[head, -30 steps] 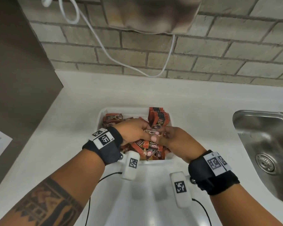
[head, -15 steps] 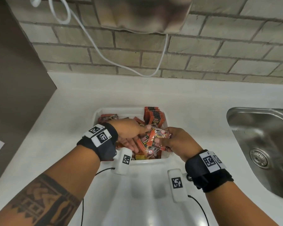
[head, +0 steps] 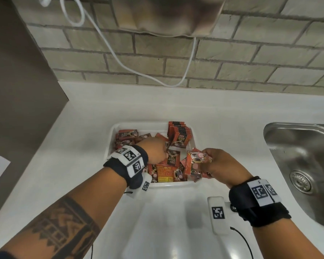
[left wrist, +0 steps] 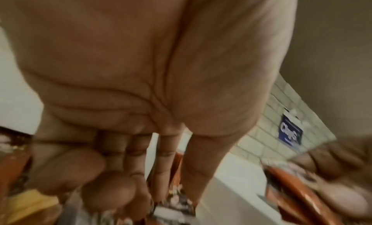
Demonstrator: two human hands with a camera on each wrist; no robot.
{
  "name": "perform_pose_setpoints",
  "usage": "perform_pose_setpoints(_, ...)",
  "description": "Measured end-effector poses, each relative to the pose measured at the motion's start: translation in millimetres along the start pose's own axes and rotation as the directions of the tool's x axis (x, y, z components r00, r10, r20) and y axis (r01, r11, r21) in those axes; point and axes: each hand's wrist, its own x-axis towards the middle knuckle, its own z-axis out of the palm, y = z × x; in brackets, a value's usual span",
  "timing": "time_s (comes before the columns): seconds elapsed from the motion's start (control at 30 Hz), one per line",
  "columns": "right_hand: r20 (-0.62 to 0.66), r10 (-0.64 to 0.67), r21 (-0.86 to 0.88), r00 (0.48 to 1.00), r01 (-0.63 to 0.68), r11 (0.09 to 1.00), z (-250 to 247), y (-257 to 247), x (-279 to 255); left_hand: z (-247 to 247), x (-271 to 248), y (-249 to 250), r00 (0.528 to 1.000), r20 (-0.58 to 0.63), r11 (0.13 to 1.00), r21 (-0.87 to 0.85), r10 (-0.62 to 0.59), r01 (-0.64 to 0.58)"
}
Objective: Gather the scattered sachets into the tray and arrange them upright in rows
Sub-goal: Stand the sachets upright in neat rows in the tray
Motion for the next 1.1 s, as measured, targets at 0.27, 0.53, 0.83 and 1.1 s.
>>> perform_pose_setpoints(0.27, 0.057, -0.021, -0.193, 0.998, 0.032, 0.981, 5.9, -14.9, 0.8, 25.6, 17.7, 14.1, 0.972, 0.229, 0.946, 0.301, 0.050, -0.120)
perform_pose_setpoints(0.53, 0.195, -0.024, -0.485, 0.981, 0.117, 0.867, 22.7, -37.5, 22.2, 11.9, 9.9, 6.1, 0.986, 0.117, 0.968, 0.209, 0.119, -0.141)
perform_pose_setpoints(0.83, 0.265, 0.112, -0.743, 0.958, 0.129, 0.657, 58.6, -45.8, 51.6, 11.3, 19.7, -10.3, 0.996, 0.057, 0.995, 0.060, 0.073, -0.076)
perform_pose_setpoints(1.1, 0.223, 0.092, -0.743, 0.970, 0.108, 0.660, 66.3, -36.6, 56.8, -4.6, 23.5, -10.3, 0.998, -0.062, 0.999, 0.039, -0.022, 0.025)
